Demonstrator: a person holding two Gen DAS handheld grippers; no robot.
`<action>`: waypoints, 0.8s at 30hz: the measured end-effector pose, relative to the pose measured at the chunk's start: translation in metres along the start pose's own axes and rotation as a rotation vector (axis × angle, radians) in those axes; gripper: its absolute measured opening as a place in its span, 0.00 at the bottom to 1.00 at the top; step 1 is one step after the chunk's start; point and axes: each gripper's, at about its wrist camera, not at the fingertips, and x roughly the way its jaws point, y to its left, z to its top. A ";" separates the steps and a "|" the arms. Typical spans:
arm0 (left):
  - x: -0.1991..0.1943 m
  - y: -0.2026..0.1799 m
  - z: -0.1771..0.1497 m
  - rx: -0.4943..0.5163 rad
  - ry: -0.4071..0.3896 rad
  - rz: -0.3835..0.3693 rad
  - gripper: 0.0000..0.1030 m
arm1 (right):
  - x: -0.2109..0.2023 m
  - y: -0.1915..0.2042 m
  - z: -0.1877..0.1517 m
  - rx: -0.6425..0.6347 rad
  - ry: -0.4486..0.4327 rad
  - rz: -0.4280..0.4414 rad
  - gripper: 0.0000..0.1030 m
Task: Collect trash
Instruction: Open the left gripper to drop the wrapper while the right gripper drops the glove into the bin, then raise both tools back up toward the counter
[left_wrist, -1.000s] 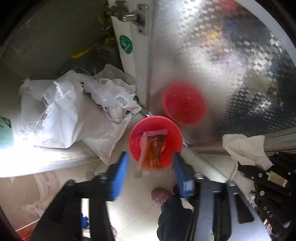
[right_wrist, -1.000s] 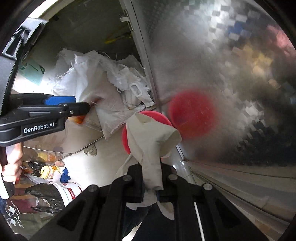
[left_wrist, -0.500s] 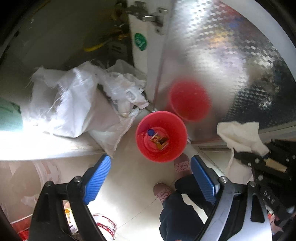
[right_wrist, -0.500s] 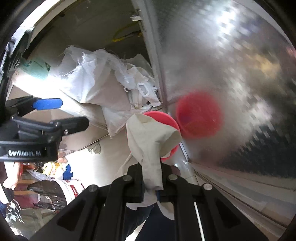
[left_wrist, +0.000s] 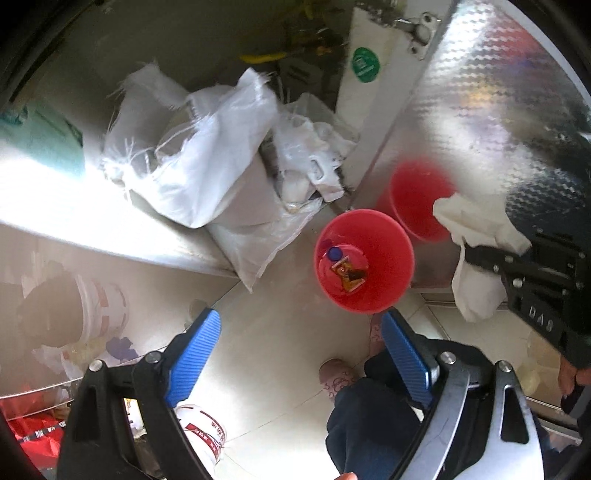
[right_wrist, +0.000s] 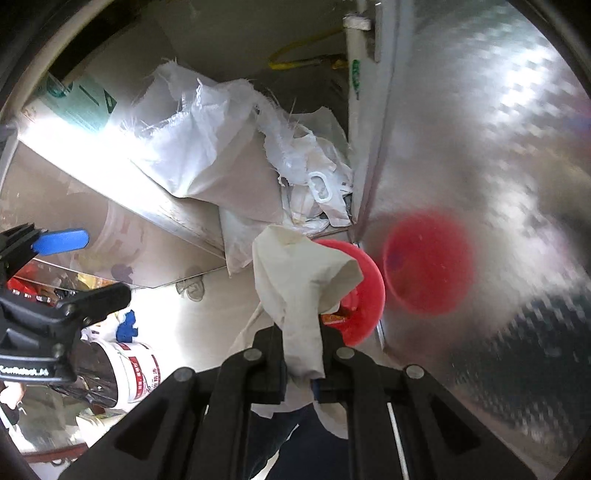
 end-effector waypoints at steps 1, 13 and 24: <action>0.001 0.001 -0.001 -0.004 -0.001 0.004 0.85 | 0.003 0.000 0.001 -0.008 0.008 -0.001 0.11; -0.029 0.006 -0.014 -0.040 -0.028 -0.001 0.85 | -0.015 0.014 -0.003 -0.089 -0.005 -0.041 0.69; -0.156 0.020 -0.020 -0.046 -0.127 -0.005 0.85 | -0.134 0.051 -0.002 -0.078 -0.095 -0.053 0.71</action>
